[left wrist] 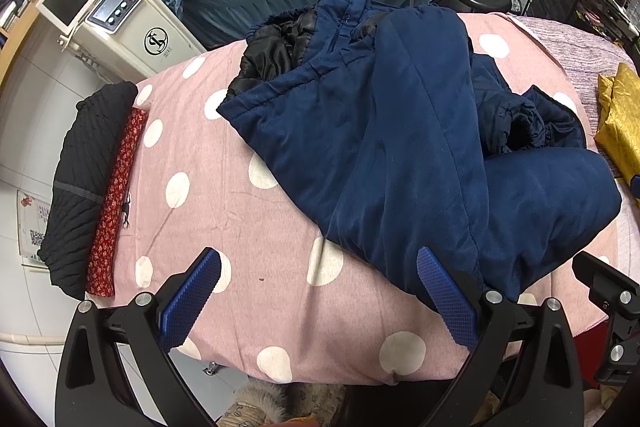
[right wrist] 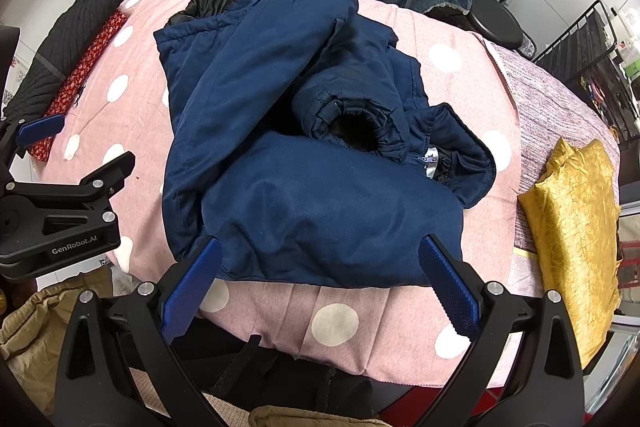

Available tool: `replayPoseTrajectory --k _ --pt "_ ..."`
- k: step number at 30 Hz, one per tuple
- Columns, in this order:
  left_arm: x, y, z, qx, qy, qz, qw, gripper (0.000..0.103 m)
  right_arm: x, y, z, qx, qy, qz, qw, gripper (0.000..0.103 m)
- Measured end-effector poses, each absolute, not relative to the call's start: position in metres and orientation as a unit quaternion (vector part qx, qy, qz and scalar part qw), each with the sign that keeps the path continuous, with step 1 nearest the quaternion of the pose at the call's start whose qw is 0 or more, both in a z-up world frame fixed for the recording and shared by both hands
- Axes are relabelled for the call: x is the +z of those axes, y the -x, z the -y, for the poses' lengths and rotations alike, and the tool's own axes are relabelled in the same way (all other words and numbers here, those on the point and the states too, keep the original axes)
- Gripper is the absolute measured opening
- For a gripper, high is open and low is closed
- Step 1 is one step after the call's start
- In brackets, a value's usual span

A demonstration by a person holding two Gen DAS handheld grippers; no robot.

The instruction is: Fold large clothes

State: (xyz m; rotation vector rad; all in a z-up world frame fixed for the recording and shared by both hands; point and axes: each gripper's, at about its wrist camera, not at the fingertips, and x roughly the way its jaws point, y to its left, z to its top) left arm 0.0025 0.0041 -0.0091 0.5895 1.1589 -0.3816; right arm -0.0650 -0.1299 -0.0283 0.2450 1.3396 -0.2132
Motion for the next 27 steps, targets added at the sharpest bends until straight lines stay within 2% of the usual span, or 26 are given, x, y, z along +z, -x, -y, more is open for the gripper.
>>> replayPoseTrajectory --k 27 --pt "-0.0106 -0.0046 0.0000 -0.178 -0.276 -0.544 0.772 0.097 -0.0311 0.0629 0.1316 -0.098 -0.113 -0.619 0.771 0.097"
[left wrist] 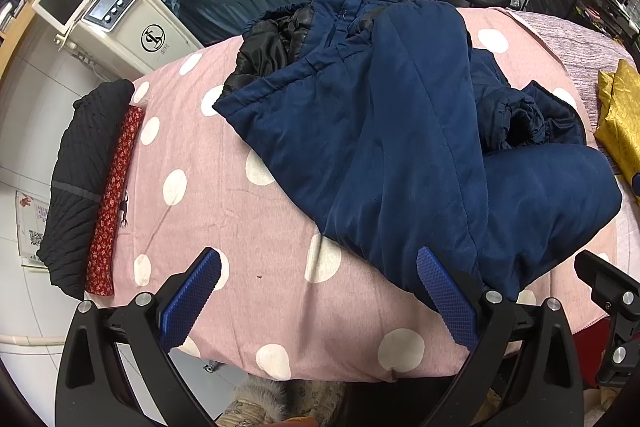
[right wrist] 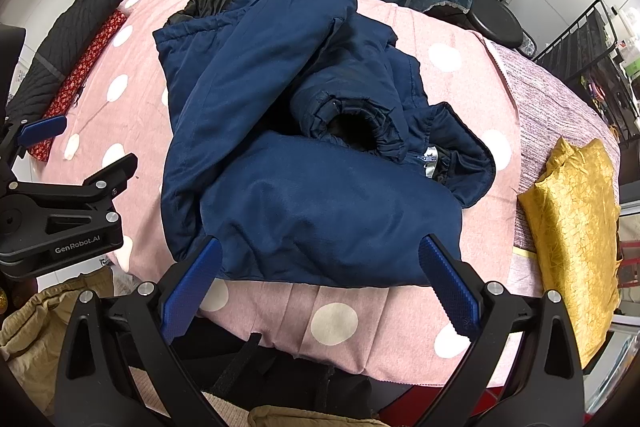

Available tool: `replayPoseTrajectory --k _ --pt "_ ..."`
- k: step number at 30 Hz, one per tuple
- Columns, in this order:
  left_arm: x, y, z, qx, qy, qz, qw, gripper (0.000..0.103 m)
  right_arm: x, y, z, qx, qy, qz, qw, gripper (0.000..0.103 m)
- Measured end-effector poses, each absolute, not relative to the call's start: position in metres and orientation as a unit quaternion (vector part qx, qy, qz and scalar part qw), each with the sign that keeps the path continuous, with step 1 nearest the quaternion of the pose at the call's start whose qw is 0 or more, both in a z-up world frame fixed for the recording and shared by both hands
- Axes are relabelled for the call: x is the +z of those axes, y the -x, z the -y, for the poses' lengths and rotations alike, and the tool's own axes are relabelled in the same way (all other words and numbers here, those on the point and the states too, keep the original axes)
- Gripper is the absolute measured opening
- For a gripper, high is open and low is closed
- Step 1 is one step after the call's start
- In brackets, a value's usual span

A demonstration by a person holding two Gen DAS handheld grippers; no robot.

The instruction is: Fold large clothes

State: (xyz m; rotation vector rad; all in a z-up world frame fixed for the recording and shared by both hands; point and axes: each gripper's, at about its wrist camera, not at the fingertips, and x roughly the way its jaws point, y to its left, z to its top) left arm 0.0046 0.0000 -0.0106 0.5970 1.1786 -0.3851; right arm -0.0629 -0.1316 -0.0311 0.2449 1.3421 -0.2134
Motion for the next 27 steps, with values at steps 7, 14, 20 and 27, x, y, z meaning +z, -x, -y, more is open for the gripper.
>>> replayPoseTrajectory --k 7,14,20,27 --pt "-0.0109 -0.0043 -0.0001 -0.178 -0.276 -0.544 0.772 0.097 -0.0317 0.0632 0.1317 -0.098 -0.113 -0.619 0.771 0.097" --pt "-0.0133 -0.0026 0.0011 -0.179 -0.276 -0.549 0.768 0.097 -0.0314 0.0632 0.1329 -0.098 -0.113 -0.619 0.771 0.097" --pt "-0.0122 0.0007 -0.0012 -0.176 -0.276 -0.547 0.771 0.097 -0.0331 0.0657 0.1315 -0.101 -0.114 -0.617 0.772 0.097" --pt "-0.0180 -0.0017 -0.0004 -0.177 -0.277 -0.554 0.765 0.097 -0.0353 0.0640 0.1291 -0.096 -0.111 -0.621 0.770 0.097"
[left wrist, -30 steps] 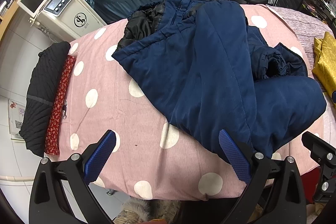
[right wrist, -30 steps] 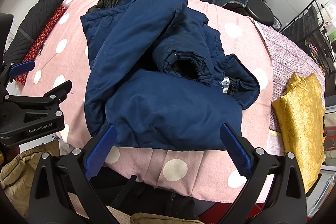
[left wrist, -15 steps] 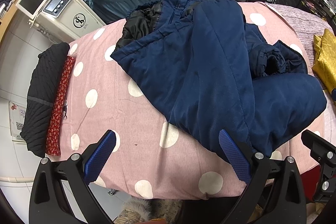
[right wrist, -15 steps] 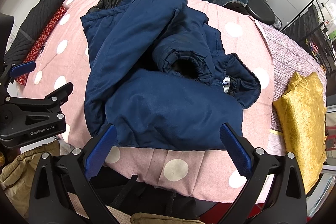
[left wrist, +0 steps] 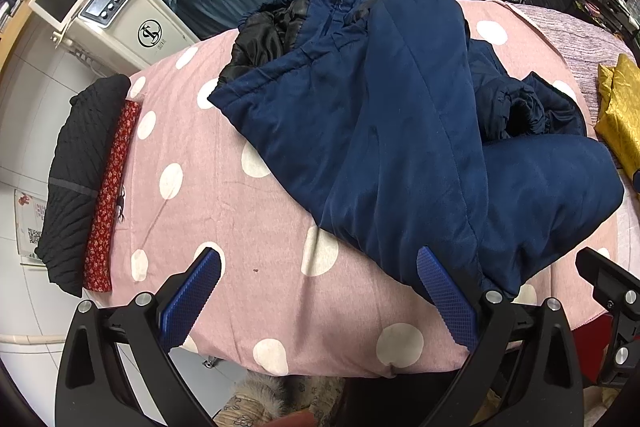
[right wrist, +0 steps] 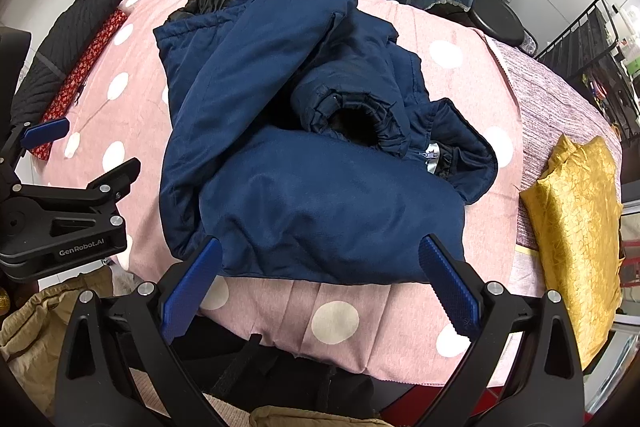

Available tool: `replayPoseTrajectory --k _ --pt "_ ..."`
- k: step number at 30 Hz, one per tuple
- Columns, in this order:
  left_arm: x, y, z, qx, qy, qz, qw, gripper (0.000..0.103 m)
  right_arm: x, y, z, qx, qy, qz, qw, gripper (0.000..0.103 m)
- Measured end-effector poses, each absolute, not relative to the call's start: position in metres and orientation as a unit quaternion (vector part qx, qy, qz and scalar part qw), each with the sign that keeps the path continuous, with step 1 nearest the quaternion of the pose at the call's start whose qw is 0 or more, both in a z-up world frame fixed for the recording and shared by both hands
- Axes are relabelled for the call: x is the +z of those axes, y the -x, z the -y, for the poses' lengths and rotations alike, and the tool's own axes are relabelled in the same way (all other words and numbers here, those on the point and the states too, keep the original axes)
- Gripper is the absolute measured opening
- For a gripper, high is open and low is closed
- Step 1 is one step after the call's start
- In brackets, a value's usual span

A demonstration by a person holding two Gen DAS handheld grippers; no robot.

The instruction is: Fold large clothes

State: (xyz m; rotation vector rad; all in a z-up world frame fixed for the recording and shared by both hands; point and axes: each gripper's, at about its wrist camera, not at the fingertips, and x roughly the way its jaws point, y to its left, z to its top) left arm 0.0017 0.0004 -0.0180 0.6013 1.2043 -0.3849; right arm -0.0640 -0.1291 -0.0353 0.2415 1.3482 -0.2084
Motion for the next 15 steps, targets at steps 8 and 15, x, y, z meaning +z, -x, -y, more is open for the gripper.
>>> replayPoseTrajectory --k 8,15 --pt "-0.0216 -0.0077 -0.0007 -0.179 -0.270 -0.563 0.760 0.097 -0.0366 0.0597 0.1308 -0.096 -0.110 -0.623 0.768 0.097" --pt "-0.0254 -0.0104 0.0021 -0.181 -0.272 -0.566 0.757 0.097 -0.0386 0.0546 0.1320 -0.095 -0.111 -0.621 0.771 0.097"
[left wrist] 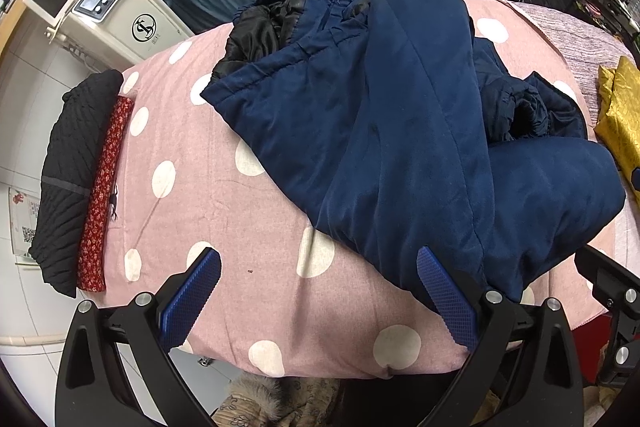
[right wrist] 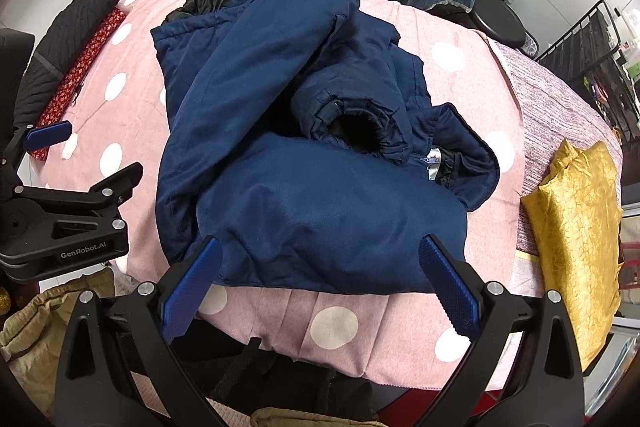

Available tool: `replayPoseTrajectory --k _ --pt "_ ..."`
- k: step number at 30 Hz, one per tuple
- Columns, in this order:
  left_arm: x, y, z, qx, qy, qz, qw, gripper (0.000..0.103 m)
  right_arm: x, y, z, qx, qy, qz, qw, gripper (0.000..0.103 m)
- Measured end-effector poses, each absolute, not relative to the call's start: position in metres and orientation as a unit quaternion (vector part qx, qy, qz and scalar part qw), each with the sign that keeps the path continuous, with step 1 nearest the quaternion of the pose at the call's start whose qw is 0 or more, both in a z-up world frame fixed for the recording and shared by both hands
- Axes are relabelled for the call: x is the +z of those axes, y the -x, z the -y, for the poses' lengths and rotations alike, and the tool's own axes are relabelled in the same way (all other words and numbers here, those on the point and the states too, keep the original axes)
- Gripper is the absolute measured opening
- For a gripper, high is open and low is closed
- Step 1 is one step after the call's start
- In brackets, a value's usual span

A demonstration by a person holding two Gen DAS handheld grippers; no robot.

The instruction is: Fold large clothes

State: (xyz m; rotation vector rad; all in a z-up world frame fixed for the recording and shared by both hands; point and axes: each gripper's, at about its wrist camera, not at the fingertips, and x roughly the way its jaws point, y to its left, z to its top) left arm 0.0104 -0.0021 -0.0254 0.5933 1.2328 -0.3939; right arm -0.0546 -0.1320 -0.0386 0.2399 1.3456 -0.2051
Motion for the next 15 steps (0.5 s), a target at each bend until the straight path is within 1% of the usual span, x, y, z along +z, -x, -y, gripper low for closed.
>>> replayPoseTrajectory --k 12,15 --pt "-0.034 -0.023 0.005 -0.194 -0.251 -0.575 0.754 0.097 -0.026 0.047 0.157 -0.118 -0.156 -0.568 0.800 0.097" --pt "-0.038 -0.030 0.006 -0.189 -0.251 -0.580 0.752 0.097 -0.027 0.043 0.164 -0.126 -0.162 -0.565 0.799 0.097"
